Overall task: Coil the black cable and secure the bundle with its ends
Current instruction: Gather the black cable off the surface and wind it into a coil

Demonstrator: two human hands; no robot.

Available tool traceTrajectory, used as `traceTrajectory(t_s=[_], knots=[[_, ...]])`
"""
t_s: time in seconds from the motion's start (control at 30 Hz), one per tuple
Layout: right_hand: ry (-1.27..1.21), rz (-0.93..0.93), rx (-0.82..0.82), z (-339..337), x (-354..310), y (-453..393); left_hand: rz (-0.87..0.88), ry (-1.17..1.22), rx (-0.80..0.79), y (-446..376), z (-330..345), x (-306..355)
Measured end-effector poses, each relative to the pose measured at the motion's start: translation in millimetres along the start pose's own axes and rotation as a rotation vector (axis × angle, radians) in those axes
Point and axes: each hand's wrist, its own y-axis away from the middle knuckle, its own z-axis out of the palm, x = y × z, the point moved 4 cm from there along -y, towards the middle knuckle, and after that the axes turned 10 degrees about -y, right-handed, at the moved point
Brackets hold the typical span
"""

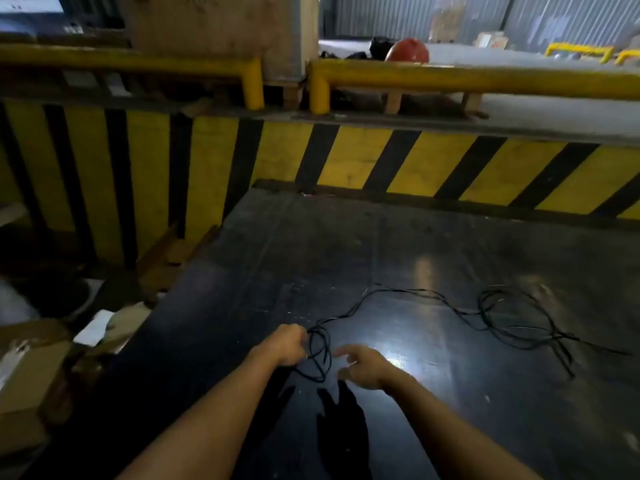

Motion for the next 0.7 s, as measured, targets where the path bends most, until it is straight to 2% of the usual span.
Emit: traceTrajectory(t_s=[0.07, 0.23, 0.37, 0.53, 0.7], knots=[[-0.121, 0.021, -0.022, 14.5, 3.6, -4.9, -0.003, 0.030, -0.005, -1.2, 16.3, -4.0], [-0.155, 0.019, -0.014, 30.3, 5.4, -20.5, -0.005, -0.140, 0.013, -11.0, 50.3, -3.3], [-0.298, -0.025, 0.124, 19.9, 13.2, -31.4, -0.003, -0.220, 0.013, -14.1, 55.2, -1.0], [-0.497, -0.059, 0.329, -26.7, 16.2, -29.1, -0.023, -0.268, 0.007, -11.8, 45.3, -3.4], [-0.583, -0.078, 0.454, -84.8, 23.2, -12.8, 0.031, -0.210, 0.175, -1.2, -15.2, -1.1]])
